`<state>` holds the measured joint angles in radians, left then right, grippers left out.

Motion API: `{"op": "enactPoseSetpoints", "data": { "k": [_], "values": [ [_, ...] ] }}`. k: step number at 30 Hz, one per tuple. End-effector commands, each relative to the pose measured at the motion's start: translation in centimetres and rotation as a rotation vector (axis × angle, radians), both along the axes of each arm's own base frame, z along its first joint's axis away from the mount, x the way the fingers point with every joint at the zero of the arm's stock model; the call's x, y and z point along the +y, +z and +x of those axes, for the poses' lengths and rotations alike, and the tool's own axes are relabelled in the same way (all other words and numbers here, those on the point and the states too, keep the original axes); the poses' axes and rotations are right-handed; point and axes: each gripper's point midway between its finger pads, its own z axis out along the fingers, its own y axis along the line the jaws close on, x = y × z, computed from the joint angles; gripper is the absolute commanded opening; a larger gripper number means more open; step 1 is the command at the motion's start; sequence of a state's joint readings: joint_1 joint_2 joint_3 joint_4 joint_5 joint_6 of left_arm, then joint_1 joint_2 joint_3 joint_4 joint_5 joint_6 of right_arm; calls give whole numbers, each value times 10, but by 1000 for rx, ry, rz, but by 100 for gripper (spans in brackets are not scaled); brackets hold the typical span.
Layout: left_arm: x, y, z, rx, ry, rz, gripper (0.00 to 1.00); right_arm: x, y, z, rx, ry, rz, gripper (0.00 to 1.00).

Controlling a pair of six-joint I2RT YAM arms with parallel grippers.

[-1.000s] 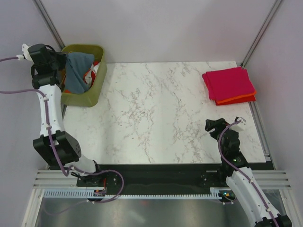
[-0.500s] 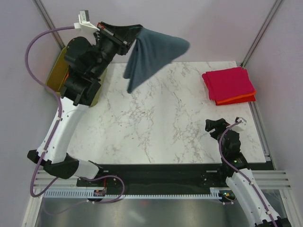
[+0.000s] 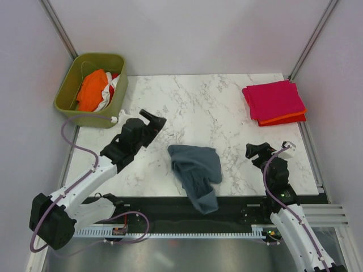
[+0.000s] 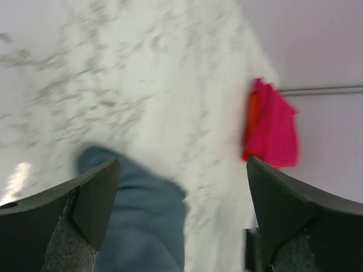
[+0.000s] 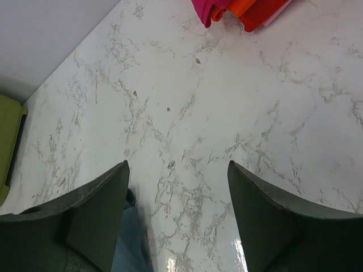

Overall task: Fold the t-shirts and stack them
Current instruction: Move the tshirt to the center of the board, then flatten the tshirt out

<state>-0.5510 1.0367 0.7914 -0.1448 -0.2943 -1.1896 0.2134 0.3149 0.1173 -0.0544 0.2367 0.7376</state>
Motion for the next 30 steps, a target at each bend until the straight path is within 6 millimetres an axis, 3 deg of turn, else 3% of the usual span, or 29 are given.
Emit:
{"op": "enactPoseSetpoints", "data": {
  "k": [1,4,6,9,11,12,16,18,22,24,25,26,28,29,30],
  "values": [
    [18,-29,-16,-5,-12,121,100,9,11,1,-35,67,-28,79],
    [9,-43,-32,-7,-149,194,94,30,8,-1,-16,196,-39,76],
    [2,-44,-38,-35,-235,261,89,40,16,2,-42,254,-44,70],
    [-14,-44,-47,-54,-363,317,85,67,8,-7,83,417,-11,61],
    [-28,-43,-54,-52,-425,334,85,80,9,-10,135,510,-13,55],
    [-34,-50,-56,-38,-450,356,84,87,-4,-14,204,559,-4,54],
    [-73,-60,-80,-47,-581,433,85,105,-15,-21,290,683,26,53],
    [-87,-72,-85,-49,-632,524,84,107,-16,-17,305,697,8,53],
    [-132,-64,-102,-106,-752,652,84,93,-18,-6,346,640,-72,56],
    [-144,-67,-101,-115,-771,707,84,77,-14,4,350,538,-121,54],
    [-156,-57,-99,-135,-776,705,84,72,-16,4,367,504,-123,53],
    [-162,-75,-96,-98,-790,752,84,67,-10,5,348,473,-128,50],
    [-178,-67,-89,-112,-793,782,84,54,-7,6,344,391,-142,45],
    [-179,-92,-84,-53,-791,853,84,50,0,5,316,354,-129,44],
    [-182,-96,-81,-42,-792,879,84,42,3,6,304,304,-139,44]
  ]
}}
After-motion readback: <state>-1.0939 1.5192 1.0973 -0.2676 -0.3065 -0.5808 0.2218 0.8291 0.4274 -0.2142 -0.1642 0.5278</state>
